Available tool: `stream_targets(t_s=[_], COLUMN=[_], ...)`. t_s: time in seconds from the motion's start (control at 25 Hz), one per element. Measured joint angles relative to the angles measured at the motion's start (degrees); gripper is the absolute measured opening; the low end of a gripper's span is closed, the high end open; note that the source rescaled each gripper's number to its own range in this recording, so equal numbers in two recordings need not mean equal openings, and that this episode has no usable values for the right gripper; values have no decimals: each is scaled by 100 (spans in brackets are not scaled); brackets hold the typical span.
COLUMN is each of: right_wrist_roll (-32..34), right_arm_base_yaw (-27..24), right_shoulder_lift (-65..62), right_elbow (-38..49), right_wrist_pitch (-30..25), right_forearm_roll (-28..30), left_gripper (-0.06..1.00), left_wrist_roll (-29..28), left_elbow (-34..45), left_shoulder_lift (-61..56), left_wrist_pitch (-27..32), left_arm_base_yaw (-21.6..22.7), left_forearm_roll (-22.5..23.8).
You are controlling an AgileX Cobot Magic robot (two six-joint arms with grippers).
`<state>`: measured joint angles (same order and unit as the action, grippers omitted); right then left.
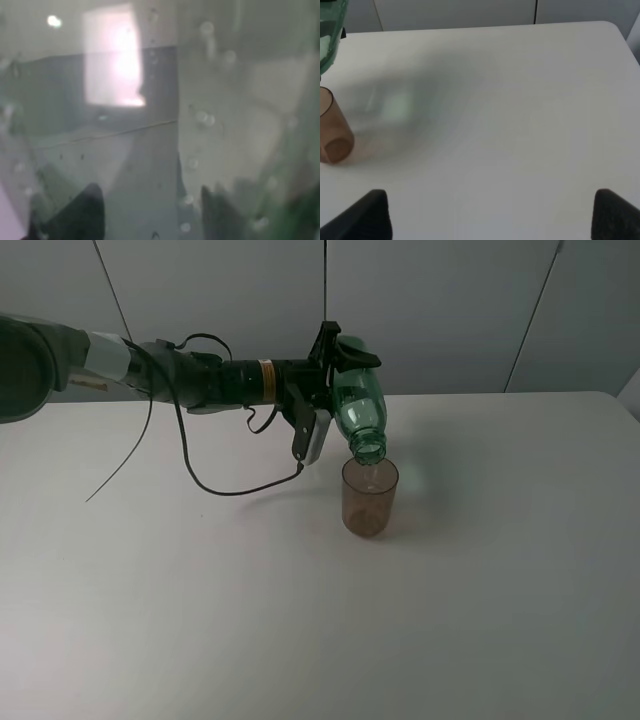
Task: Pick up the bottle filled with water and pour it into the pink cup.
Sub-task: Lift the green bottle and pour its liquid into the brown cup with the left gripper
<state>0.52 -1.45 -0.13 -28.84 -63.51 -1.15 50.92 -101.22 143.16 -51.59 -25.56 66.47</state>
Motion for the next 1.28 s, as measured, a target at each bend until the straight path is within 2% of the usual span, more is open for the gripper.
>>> stream_targets(t_s=[0.96, 1.28], right_wrist_roll=[0, 0], right_arm_base_yaw=[0, 0], right_shoulder_lift=[0, 0], right_elbow=[0, 0], right_wrist_pitch=[0, 0], right_forearm_roll=[0, 0], left_gripper=[0, 0], left_wrist_roll=[194, 459], left_elbow=[-439, -535], left_shoulder_lift=[-11, -21], left_wrist_pitch=[-44, -44], left_arm_base_yaw=[-44, -57], left_forearm_roll=[-22, -10])
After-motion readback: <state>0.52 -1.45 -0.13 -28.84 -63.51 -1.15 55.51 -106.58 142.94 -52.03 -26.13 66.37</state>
